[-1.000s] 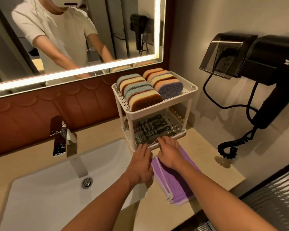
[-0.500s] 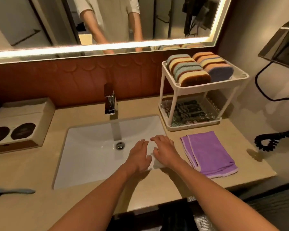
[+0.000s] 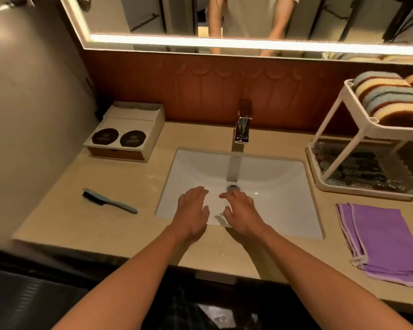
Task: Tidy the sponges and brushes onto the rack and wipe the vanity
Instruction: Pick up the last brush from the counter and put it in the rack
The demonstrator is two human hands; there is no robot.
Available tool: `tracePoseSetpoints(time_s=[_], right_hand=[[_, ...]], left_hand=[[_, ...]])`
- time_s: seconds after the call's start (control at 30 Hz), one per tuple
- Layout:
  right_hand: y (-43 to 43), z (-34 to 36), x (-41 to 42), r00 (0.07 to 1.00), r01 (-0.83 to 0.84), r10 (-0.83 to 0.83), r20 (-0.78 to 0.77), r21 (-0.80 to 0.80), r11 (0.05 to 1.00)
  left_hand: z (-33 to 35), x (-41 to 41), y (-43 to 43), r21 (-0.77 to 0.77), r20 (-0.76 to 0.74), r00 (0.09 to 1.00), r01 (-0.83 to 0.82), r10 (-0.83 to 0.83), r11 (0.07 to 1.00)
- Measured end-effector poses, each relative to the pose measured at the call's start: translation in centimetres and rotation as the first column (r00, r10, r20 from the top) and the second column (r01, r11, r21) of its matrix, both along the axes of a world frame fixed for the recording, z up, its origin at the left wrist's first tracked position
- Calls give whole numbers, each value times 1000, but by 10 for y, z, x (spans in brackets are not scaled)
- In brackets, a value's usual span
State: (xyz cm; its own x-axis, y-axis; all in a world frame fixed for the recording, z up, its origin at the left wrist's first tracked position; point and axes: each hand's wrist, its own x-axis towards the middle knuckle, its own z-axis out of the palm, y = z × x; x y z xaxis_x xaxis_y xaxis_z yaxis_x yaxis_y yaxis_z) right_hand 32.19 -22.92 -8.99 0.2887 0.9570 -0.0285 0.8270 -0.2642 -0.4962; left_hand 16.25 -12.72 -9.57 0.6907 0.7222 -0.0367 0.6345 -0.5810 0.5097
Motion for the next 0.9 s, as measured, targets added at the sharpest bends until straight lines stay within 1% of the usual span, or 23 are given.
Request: tracePoseSetpoints(time_s=[0.23,0.37,0.43,0.57,0.63,0.7,0.77,0.8,0.9], right_hand=[[83,13,-83,979,-202,203,-24,38,979],[114,9,-128,961,-275,277,-25,56,960],[125,8,-145,958,-283,285,-25,57,957],[145,6,-176,941,-332,335,-42,73,941],[153,5,-190,932,-361,363,-20,75,930],[162,3,-202,926,-377,376,23,76,923],[166,-1,-209,933,-360,358,42,79,929],[171,-4,-214,935,-354,351,43,85,931],[173,-14,-223,947,-322,321,33,86,943]], left_hand=[[10,-69,48,81,71,976,-209,204,974],[2,-116,78,125,60,955,-296,291,947],[0,-137,89,165,46,945,-326,323,931],[-1,-173,110,197,13,922,-382,387,903],[0,-188,119,212,13,905,-418,425,884],[-1,-202,126,226,25,870,-486,493,844],[-3,-210,131,209,25,838,-538,545,817],[-6,-216,135,190,17,833,-545,552,817],[-12,-221,139,161,7,877,-475,480,865]])
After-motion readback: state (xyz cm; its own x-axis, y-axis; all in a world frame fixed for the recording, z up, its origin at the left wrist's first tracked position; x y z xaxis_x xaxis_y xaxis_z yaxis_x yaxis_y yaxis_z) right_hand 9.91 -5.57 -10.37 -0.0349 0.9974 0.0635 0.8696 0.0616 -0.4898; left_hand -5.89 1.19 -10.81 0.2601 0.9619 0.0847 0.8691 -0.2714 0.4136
